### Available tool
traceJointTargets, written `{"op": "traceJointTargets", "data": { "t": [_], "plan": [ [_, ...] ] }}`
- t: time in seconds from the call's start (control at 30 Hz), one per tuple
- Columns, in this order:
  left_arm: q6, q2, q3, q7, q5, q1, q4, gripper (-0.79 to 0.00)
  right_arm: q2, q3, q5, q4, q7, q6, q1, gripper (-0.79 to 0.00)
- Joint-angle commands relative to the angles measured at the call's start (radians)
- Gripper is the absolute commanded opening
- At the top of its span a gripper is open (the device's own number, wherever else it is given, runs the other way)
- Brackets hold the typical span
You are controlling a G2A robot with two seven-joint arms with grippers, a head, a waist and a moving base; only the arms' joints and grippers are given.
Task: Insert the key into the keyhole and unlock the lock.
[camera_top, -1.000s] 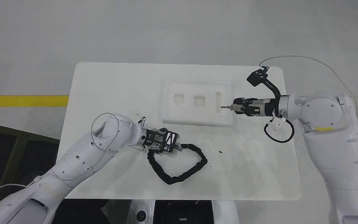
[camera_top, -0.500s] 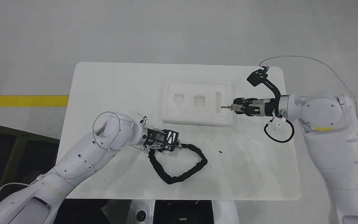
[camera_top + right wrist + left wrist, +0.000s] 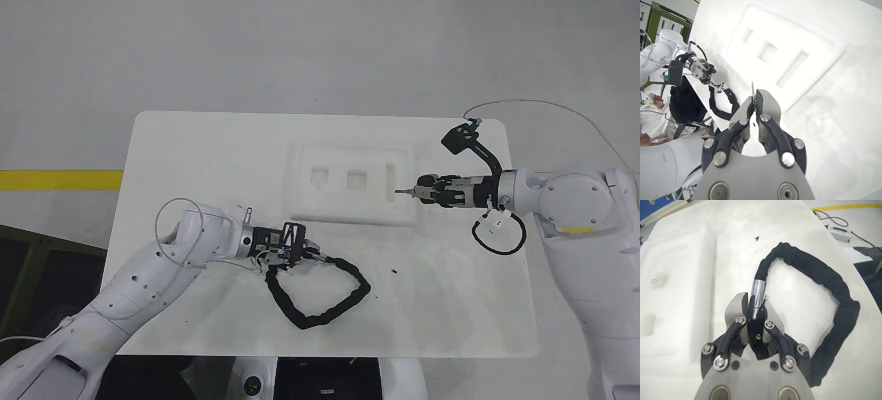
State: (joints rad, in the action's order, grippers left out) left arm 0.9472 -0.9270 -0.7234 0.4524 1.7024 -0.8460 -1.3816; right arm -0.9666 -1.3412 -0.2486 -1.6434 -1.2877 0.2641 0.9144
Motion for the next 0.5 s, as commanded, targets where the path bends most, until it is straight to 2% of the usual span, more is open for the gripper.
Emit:
{"op": "traceJointTargets", "data": {
  "t": [0.0,0.2,0.47],
  "plan": [
    [-0.021,0.004,-0.010,0.055,0.005,-0.009,0.014,-0.785,0.000,0.001,0.001,-0.001,0.006,-0.001,0.003,-0.785],
    [-0.106,0.018,-0.042,0.261,0.033,-0.038,0.062,-0.785,-0.002,0.048,0.036,-0.024,0.017,-0.013,0.026,-0.785],
    [-0.291,0.025,-0.071,0.447,0.093,-0.060,0.106,-0.785,-0.021,0.171,0.121,-0.103,0.025,-0.086,0.010,-0.785]
  ]
}}
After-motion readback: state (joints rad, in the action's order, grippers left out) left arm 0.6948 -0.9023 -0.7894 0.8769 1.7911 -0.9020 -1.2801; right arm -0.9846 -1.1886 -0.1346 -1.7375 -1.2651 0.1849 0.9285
